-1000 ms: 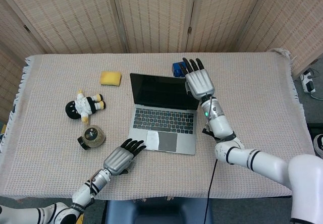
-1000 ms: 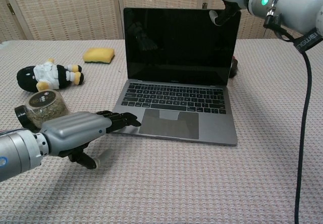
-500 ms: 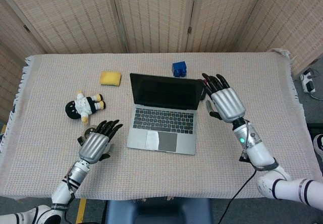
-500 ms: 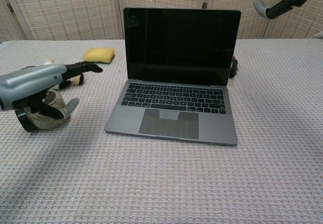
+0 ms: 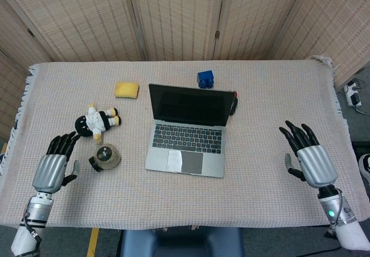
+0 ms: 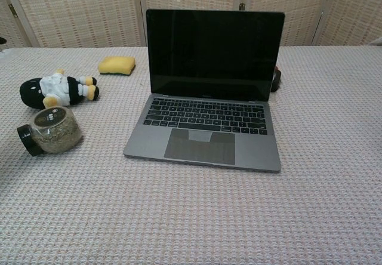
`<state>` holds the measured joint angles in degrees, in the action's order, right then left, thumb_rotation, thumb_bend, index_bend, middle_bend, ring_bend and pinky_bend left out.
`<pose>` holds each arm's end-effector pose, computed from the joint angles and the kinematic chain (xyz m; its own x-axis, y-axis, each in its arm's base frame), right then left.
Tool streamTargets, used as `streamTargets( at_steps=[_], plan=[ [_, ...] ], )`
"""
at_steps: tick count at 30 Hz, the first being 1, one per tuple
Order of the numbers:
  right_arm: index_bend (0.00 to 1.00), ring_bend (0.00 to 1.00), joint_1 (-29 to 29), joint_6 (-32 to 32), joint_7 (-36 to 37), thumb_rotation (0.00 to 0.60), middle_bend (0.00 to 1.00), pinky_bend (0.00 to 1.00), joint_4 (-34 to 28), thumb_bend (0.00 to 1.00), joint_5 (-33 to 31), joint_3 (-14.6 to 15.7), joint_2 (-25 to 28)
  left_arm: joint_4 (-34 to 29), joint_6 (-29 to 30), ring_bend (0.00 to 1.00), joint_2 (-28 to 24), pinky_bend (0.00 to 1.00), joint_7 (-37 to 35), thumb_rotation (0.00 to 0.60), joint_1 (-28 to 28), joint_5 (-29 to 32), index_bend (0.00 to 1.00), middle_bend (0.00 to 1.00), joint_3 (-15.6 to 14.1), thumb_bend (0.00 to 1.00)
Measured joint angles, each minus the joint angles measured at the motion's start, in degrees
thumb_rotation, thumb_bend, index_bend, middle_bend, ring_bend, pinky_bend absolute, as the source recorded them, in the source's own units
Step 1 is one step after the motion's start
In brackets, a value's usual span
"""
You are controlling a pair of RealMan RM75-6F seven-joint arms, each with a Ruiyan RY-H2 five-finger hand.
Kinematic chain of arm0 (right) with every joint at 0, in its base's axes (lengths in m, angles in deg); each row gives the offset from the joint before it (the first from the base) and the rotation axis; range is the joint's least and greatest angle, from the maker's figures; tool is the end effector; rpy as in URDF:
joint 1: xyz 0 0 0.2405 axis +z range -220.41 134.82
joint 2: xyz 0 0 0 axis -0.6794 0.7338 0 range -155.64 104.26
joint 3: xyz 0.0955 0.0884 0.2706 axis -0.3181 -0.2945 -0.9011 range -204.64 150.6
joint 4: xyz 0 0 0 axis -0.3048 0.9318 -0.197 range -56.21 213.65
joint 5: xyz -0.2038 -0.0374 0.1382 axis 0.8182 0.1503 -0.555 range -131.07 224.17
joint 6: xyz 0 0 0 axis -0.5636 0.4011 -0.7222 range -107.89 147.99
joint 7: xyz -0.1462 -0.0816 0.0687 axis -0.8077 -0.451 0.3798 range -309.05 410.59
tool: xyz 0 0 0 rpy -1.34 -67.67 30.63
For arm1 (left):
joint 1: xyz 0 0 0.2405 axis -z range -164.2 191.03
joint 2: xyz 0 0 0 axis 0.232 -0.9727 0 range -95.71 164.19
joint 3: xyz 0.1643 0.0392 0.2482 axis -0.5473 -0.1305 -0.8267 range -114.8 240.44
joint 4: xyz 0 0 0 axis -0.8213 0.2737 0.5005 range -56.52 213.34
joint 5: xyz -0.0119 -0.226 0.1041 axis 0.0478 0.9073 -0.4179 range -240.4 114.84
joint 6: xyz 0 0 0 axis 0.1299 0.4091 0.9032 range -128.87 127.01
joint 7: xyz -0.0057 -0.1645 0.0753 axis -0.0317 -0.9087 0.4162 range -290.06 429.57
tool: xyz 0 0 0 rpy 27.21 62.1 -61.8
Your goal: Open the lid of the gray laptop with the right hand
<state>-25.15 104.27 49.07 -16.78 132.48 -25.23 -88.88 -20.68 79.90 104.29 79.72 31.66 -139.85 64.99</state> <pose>-0.3098 -0.2781 0.1266 0.4032 -0.0118 0.9150 -0.8954 -0.2114 0.3918 -0.2951 0.2917 0.0839 0.3491 0.0473 0.9359 0.9336 -0.1036 -0.3430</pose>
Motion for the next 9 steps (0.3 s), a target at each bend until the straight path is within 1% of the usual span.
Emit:
streamTargets(
  at_steps=[5, 9],
  plan=[
    [0.0, 0.07, -6.32, 4.14, 0.84, 0.528, 0.0, 0.0, 2.2, 0.71, -0.44, 2.13, -1.9, 0.34, 6.48, 0.0, -0.75, 0.0, -0.67, 0.6, -5.65, -3.62, 0.08, 0.08, -2.79, 0.67],
    [0.0, 0.05, -10.37, 5.69, 0.26, 0.528, 0.0, 0.0, 2.68, 0.71, -1.83, 3.15, -3.32, 0.39, 9.37, 0.0, -0.88, 0.0, 0.78, 0.6, -8.76, -6.42, 0.08, 0.08, -4.93, 0.67]
  ],
)
